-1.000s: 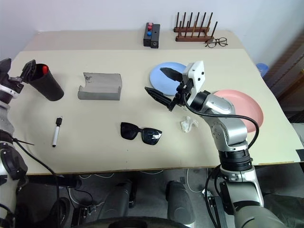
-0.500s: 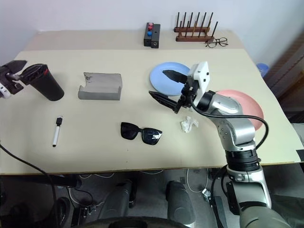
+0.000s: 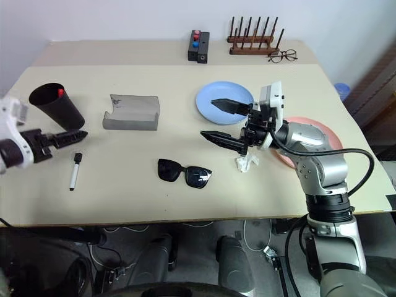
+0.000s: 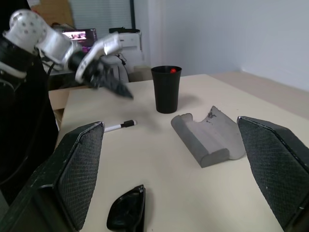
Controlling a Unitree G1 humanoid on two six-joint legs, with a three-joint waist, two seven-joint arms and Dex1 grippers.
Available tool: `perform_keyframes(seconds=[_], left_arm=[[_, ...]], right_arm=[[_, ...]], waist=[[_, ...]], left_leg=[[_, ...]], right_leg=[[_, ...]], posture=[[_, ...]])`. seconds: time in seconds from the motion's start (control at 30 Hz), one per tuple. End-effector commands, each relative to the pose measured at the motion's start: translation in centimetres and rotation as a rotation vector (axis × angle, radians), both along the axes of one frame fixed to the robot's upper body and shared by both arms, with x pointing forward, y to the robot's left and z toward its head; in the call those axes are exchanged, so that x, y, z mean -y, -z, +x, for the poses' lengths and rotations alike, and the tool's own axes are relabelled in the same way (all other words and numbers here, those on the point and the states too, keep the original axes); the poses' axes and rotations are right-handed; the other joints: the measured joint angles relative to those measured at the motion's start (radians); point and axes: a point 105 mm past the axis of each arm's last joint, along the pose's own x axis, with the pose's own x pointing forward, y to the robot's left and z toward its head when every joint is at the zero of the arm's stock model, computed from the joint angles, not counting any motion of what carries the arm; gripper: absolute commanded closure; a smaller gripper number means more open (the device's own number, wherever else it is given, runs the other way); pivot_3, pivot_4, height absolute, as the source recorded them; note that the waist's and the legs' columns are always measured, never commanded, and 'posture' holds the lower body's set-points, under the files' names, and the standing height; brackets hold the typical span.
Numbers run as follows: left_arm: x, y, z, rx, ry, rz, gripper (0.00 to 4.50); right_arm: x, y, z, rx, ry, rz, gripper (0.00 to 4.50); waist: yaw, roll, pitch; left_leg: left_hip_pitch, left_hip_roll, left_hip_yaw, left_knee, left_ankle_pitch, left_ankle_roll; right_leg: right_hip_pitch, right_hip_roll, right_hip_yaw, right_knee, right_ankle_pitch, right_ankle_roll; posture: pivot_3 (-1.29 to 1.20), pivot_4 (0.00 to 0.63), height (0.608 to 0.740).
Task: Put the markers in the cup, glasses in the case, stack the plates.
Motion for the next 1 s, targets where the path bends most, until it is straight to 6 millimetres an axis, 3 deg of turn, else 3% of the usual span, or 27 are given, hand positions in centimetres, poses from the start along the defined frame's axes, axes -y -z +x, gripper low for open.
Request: perform_keyframes(seconds=[0.03, 0.2, 0.33, 0.67, 0.83, 1.0], left_arm=[[-2.0, 0.7, 0.1, -0.042, -0.135, 0.067, 0.01], [-2.7, 2.1, 0.8, -0.132, -0.155, -0.020, 0.01], [-3.5, 1.2, 1.2, -0.181, -0.142, 0.000, 0.01], [-2.3, 2.0, 2.0, -0.369, 0.012, 0.034, 0.01], [-2.7, 2.0, 3.2, -0.378, 0.008, 0.045, 0.01], [-1.8, 3.1, 3.5, -0.417, 0.052, 0.040, 0.01]], right_arm=[[-0.1, -0.7, -0.2, 0.041, 0.007, 0.005, 0.00], [-0.2, -0.2, 0.1, 0.029, 0.028, 0.003, 0.00], [-0.6, 0.0, 0.0, 0.026, 0.038, 0.013, 0.00], [-0.8, 0.2, 0.4, 0.037, 0.072, 0.025, 0.00], [-0.7, 0.3, 0.5, 0.036, 0.085, 0.027, 0.00], [-0.7, 0.3, 0.5, 0.030, 0.087, 0.023, 0.00]], waist=[[-0.001, 0.000, 0.000], [-0.001, 0.000, 0.000], [-0.001, 0.000, 0.000], [-0.005, 0.000, 0.000], [-0.003, 0.001, 0.000], [-0.001, 0.001, 0.000]], left_leg=[[0.000, 0.000, 0.000, 0.000, 0.000, 0.000], [0.000, 0.000, 0.000, 0.000, 0.000, 0.000], [0.000, 0.000, 0.000, 0.000, 0.000, 0.000], [-0.001, 0.000, 0.001, -0.001, 0.000, -0.001], [-0.001, 0.000, 0.001, -0.002, 0.000, 0.000], [-0.002, 0.000, 0.001, -0.002, 0.000, 0.000]], right_leg=[[0.000, 0.000, 0.000, 0.000, 0.000, 0.000], [0.000, 0.000, 0.000, 0.000, 0.000, 0.000], [-0.001, 0.000, 0.000, 0.000, 0.000, -0.001], [-0.003, 0.000, 0.000, 0.000, 0.000, -0.001], [-0.003, 0.000, 0.000, 0.000, 0.000, -0.001], [-0.003, -0.001, 0.000, -0.001, 0.000, -0.001]], posture=[[0.00, 0.150, 0.740], [0.00, 0.150, 0.740], [0.00, 0.150, 0.740], [0.00, 0.150, 0.740], [0.00, 0.150, 0.740], [0.00, 0.150, 0.740]])
